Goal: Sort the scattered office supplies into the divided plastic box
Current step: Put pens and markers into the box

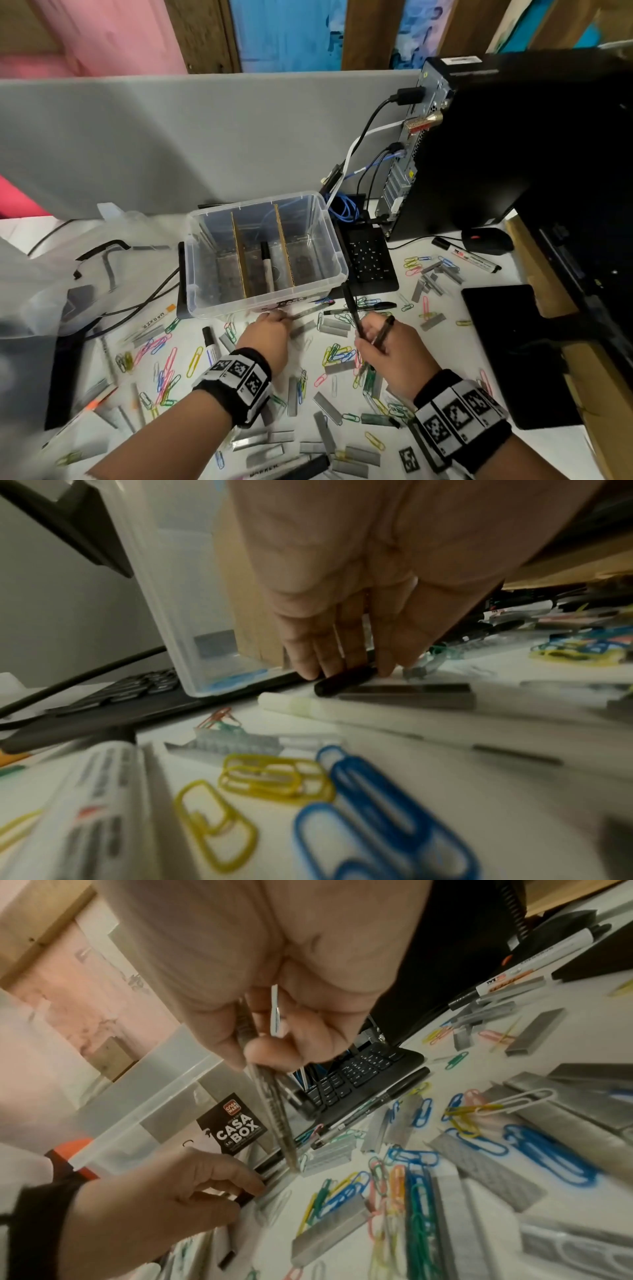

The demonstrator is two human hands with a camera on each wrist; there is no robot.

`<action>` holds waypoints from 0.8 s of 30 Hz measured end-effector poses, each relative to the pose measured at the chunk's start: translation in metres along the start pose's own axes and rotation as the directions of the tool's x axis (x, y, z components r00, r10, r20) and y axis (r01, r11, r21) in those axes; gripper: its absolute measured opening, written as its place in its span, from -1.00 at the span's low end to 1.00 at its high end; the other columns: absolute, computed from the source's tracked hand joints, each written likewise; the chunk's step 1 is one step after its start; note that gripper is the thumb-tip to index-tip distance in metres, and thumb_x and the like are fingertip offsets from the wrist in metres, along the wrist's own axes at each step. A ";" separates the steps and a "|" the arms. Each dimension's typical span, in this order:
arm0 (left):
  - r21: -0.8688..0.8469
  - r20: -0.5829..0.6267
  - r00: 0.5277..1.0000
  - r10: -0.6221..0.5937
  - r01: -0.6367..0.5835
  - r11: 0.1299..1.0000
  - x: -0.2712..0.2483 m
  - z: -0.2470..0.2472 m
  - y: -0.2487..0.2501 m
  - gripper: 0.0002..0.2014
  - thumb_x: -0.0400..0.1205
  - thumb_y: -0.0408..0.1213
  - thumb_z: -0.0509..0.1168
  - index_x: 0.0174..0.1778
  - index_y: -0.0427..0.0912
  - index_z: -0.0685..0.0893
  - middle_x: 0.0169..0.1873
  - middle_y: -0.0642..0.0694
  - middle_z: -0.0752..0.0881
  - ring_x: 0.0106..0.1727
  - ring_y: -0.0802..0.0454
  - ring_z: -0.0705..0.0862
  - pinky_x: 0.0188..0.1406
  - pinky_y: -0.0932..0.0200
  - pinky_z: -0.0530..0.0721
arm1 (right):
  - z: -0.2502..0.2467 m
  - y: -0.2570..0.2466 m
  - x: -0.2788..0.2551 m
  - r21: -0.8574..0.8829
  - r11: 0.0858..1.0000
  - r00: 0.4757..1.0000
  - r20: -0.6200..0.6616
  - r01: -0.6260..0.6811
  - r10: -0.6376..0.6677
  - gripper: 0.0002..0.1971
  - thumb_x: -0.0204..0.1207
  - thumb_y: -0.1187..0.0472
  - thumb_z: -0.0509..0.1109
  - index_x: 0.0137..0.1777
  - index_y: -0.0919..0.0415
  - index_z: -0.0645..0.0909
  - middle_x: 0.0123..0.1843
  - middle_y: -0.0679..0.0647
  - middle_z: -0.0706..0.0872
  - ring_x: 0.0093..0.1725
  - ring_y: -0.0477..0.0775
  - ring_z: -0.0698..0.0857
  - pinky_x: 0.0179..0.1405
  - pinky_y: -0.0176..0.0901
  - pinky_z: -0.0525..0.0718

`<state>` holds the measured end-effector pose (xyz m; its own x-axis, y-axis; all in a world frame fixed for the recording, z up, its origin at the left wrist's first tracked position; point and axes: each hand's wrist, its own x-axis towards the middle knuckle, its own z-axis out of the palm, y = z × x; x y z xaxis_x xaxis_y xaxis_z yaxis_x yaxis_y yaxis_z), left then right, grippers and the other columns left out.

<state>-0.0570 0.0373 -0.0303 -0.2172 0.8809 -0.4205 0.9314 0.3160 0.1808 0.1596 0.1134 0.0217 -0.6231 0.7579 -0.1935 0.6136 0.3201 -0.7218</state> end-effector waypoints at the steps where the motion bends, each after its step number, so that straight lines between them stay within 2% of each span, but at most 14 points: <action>1: 0.015 -0.010 1.000 0.007 -0.007 1.000 0.000 -0.001 -0.001 -0.48 0.56 -0.38 0.22 0.49 -0.05 0.46 0.48 -0.04 0.42 0.48 -0.08 0.40 0.44 0.11 0.43 | 0.000 -0.002 0.001 0.023 1.000 1.000 0.005 -0.005 0.005 -0.87 0.52 0.15 0.40 -0.17 0.16 0.53 -0.32 0.08 0.65 -0.30 0.04 0.66 -0.25 0.00 0.70; 4: 0.016 -0.057 0.998 0.030 -0.029 0.999 -0.003 -0.003 -0.003 -0.55 0.60 -0.39 0.25 0.43 -0.09 0.51 0.39 -0.07 0.48 0.44 -0.06 0.41 0.42 0.14 0.43 | -0.003 -0.009 0.004 0.103 0.994 1.000 0.019 -0.019 0.017 -0.90 0.53 0.15 0.42 -0.16 0.12 0.58 -0.29 0.08 0.68 -0.32 0.01 0.68 -0.27 -0.09 0.73; 7: 0.002 -0.060 0.998 0.037 -0.037 0.999 -0.010 -0.003 -0.005 -0.63 0.64 -0.43 0.16 0.38 -0.13 0.52 0.33 -0.09 0.47 0.40 -0.06 0.43 0.34 0.13 0.48 | -0.004 -0.018 0.008 0.152 0.988 1.000 0.008 -0.022 0.021 -0.84 0.54 0.15 0.41 -0.27 0.10 0.56 -0.39 0.09 0.65 -0.45 -0.06 0.60 -0.40 -0.22 0.61; 11: -0.079 -0.062 0.998 0.003 -0.008 0.997 -0.018 -0.007 -0.008 -0.61 0.58 -0.52 0.17 0.31 -0.15 0.49 0.31 -0.11 0.44 0.27 -0.10 0.56 0.23 0.08 0.58 | -0.006 -0.025 0.012 0.220 0.975 1.000 -0.001 -0.020 0.021 -0.74 0.55 0.15 0.41 -0.38 0.03 0.53 -0.53 -0.06 0.55 -0.50 -0.15 0.53 -0.46 -0.36 0.50; 14: -0.162 -0.144 0.990 0.006 -0.030 0.986 -0.030 -0.014 -0.005 -0.68 0.54 -0.54 0.17 0.10 -0.06 0.47 0.07 -0.01 0.47 0.05 -0.05 0.56 0.05 0.11 0.62 | -0.010 -0.030 0.012 0.239 0.971 1.000 0.009 -0.017 0.015 -0.72 0.57 0.14 0.39 -0.40 0.03 0.55 -0.58 -0.08 0.51 -0.53 -0.15 0.52 -0.48 -0.40 0.48; 16: -0.245 -0.251 0.967 0.039 -0.102 0.964 -0.041 -0.021 -0.004 -0.77 0.55 -0.49 0.18 -0.09 -0.02 0.41 -0.11 0.05 0.47 -0.12 0.01 0.53 -0.12 0.15 0.58 | -0.013 -0.034 0.013 0.240 0.971 1.000 0.012 -0.006 0.004 -0.77 0.57 0.13 0.38 -0.32 0.15 0.60 -0.56 -0.05 0.52 -0.51 -0.13 0.53 -0.46 -0.37 0.50; 18: -0.383 -0.363 0.930 0.050 -0.198 0.902 -0.058 -0.034 -0.002 -0.79 0.55 -0.44 0.25 -0.15 0.00 0.43 -0.22 0.10 0.56 -0.22 0.10 0.57 -0.20 0.19 0.58 | -0.016 -0.039 0.013 0.263 0.965 1.000 0.012 0.003 -0.006 -0.80 0.57 0.15 0.39 -0.27 0.19 0.63 -0.57 -0.10 0.54 -0.51 -0.16 0.54 -0.45 -0.39 0.49; 20: -0.531 -0.461 0.887 0.018 -0.292 0.796 -0.076 -0.056 0.003 -0.78 0.55 -0.41 0.36 -0.14 0.01 0.49 -0.26 0.13 0.66 -0.21 0.16 0.66 -0.21 0.25 0.64 | -0.019 -0.049 0.013 0.323 0.946 0.999 0.028 0.029 -0.040 -0.86 0.56 0.19 0.41 -0.23 0.16 0.67 -0.58 -0.18 0.57 -0.53 -0.24 0.55 -0.46 -0.45 0.49; 22: -0.635 -0.526 0.850 -0.007 -0.387 0.668 -0.088 -0.081 0.007 -0.78 0.51 -0.32 0.46 -0.07 0.00 0.55 -0.22 0.11 0.73 -0.18 0.12 0.73 -0.18 0.22 0.69 | -0.022 -0.062 0.013 0.371 0.927 0.994 0.061 0.058 -0.086 -0.92 0.56 0.23 0.41 -0.12 0.19 0.72 -0.54 -0.21 0.62 -0.52 -0.29 0.57 -0.47 -0.46 0.52; 24: -0.697 -0.564 0.826 -0.021 -0.462 0.549 -0.092 -0.105 0.009 -0.68 0.43 -0.08 0.50 0.03 0.00 0.59 -0.20 -0.01 0.75 -0.20 -0.01 0.73 -0.14 0.06 0.72 | -0.022 -0.074 0.015 0.381 0.920 0.987 0.086 0.094 -0.136 -0.89 0.55 0.23 0.41 0.01 0.21 0.72 -0.40 -0.13 0.69 -0.50 -0.28 0.60 -0.47 -0.43 0.55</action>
<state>-0.0591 -0.0044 0.1034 -0.3637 0.9194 0.1500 0.4079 0.0124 0.9129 0.1153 0.1141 0.0871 -0.7403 0.6554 -0.1497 0.3210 0.1489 -0.9353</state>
